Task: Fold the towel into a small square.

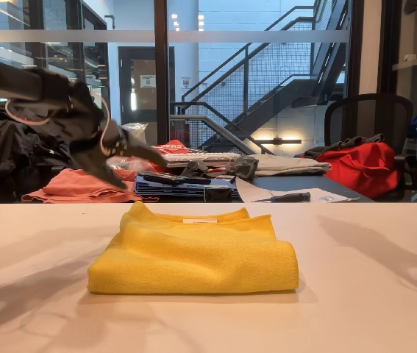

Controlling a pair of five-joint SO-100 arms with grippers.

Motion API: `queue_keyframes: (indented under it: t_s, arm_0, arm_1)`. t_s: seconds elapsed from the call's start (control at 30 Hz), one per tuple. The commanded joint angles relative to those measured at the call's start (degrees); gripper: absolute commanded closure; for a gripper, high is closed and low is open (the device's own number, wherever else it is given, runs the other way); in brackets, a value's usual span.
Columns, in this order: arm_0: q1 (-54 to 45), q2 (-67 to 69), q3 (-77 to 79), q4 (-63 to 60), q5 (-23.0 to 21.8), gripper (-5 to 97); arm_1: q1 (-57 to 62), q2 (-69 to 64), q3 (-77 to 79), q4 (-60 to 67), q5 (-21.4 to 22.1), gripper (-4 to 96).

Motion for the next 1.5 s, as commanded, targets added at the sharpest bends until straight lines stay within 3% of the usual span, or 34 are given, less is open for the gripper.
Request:
queue_keyframes:
  t_s: [0.0, 0.1, 0.2, 0.33, 0.37, 0.5, 0.67, 1.0, 1.23, 1.47]
  arm_0:
    - [0.1, 1.0, -0.4, 0.1, 0.0, 70]
    - [0.5, 1.0, -0.4, 0.1, 0.1, 70]
    - [0.1, 1.0, -0.1, 0.7, 0.2, 70]
    - [-1.7, 0.4, 1.5, 5.1, 2.8, 78]
    - [-3.3, 0.3, 1.3, 5.8, 3.3, 81]
    - [-15.2, 0.1, 1.4, 4.1, 3.8, 93]
    - [-28.5, 0.0, 1.4, -3.7, 3.9, 89]
    - [-32.8, 0.8, 1.3, -8.1, 3.8, 85]
    - [-34.7, 0.9, 1.3, -8.8, 3.8, 85]
    - [-35.1, 0.2, 1.7, -12.8, 4.1, 85]
  arm_1:
    - [-0.2, 4.1, -4.6, 0.4, 0.2, 58.3]
    - [1.7, 7.1, -3.8, 7.6, 0.1, 61.2]
    - [5.3, 13.4, -3.5, 19.6, -0.6, 70.9]
    - [6.9, 22.7, -6.6, 31.7, -7.6, 94.1]
    - [6.9, 24.4, -7.8, 33.7, -9.8, 95.5]
    - [8.4, 28.3, -13.7, 35.7, -15.4, 85.9]
    - [11.1, 28.2, -21.8, 35.4, -16.8, 85.1]
    - [11.0, 26.9, -28.0, 36.2, -16.1, 88.6]
    - [6.7, 28.5, -28.7, 36.1, -21.4, 88.6]
    - [7.1, 25.3, -27.7, 32.6, -20.7, 88.5]
